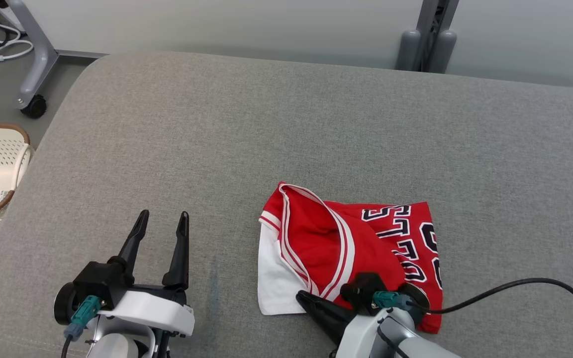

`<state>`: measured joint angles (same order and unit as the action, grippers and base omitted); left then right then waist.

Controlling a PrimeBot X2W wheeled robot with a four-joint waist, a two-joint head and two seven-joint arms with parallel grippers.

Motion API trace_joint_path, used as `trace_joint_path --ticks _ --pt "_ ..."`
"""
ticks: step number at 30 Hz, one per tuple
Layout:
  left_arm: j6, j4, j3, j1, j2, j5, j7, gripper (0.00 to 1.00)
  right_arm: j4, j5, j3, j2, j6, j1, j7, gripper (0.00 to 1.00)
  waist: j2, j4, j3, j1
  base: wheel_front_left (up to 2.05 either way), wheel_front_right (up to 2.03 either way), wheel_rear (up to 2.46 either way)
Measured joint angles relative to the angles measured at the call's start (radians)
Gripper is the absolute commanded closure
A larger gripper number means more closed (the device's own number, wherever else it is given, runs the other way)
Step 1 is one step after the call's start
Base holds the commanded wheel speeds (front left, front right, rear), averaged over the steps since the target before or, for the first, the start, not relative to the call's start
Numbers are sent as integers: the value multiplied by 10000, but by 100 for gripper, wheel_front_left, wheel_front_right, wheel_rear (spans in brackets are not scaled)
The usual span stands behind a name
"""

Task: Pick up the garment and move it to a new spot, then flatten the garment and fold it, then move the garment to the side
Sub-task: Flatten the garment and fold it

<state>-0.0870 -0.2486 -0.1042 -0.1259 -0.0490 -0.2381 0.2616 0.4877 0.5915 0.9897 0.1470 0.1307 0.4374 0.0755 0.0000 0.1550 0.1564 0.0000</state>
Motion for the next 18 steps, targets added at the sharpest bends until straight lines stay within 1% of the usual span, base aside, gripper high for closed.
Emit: trace_joint_path --ticks 6,11,15,18 --pt "48 2 56 0 -2 -6 0 0 190 119 -29 -67 0 354 221 100 0 77 46 0 0 0 0" --pt "88 2 77 33 -2 -17 0 0 138 155 -115 -140 0 472 389 100 0 -1 -1 0 0 0 0" --pt "90 4 81 33 -2 -15 0 0 4 98 -552 -19 0 468 477 100 0 -124 -73 1 0 0 0" --pt "90 6 142 39 -2 -10 0 0 -242 -36 -1089 113 0 381 502 100 0 -242 -139 1 0 0 0"
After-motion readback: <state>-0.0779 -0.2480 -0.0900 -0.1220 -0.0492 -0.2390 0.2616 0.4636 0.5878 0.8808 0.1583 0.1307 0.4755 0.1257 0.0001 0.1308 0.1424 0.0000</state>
